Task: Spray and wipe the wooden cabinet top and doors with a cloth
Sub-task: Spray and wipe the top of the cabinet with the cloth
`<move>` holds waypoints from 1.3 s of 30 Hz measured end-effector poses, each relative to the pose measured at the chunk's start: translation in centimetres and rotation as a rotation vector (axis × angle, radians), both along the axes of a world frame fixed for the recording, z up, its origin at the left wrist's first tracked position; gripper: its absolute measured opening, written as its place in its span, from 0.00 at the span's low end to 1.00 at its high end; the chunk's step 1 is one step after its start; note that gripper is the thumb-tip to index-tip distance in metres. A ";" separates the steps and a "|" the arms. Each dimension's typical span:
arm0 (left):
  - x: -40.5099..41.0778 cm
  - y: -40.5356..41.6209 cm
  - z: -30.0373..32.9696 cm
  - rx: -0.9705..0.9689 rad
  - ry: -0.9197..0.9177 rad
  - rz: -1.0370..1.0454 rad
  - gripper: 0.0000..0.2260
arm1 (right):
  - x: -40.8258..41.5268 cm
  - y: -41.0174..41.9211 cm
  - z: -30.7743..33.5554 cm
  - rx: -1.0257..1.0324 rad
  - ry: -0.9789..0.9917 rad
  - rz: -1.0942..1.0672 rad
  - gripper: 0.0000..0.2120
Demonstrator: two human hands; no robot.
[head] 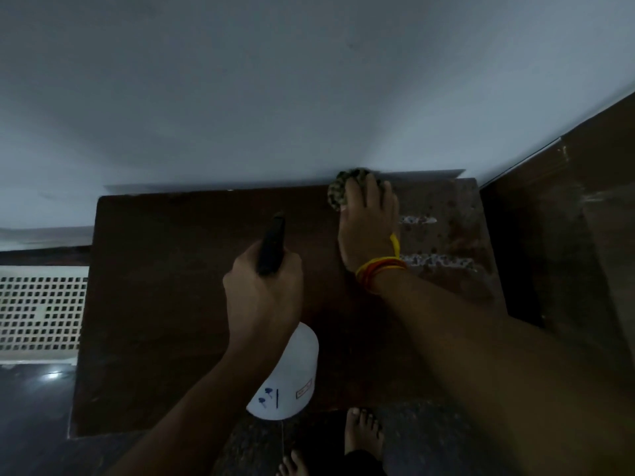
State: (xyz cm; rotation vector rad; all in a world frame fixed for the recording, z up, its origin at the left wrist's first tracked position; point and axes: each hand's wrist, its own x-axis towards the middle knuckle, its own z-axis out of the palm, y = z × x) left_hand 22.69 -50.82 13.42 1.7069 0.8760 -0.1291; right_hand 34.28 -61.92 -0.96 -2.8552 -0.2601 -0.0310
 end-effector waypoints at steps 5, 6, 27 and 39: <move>0.1 0.0 -0.1 0.025 -0.026 0.000 0.10 | 1.3 -1.2 -0.3 -0.026 -0.005 0.042 0.23; 0.0 -0.1 -0.1 0.021 -0.027 -0.001 0.09 | 1.2 -1.1 -0.4 -0.026 0.002 0.039 0.23; -1.6 -2.5 0.5 0.039 -0.058 -0.046 0.07 | -4.5 -4.4 0.1 -0.025 0.022 0.058 0.22; -4.3 -3.6 0.2 0.067 -0.078 -0.063 0.05 | -8.2 -6.1 0.2 -0.047 0.067 0.050 0.23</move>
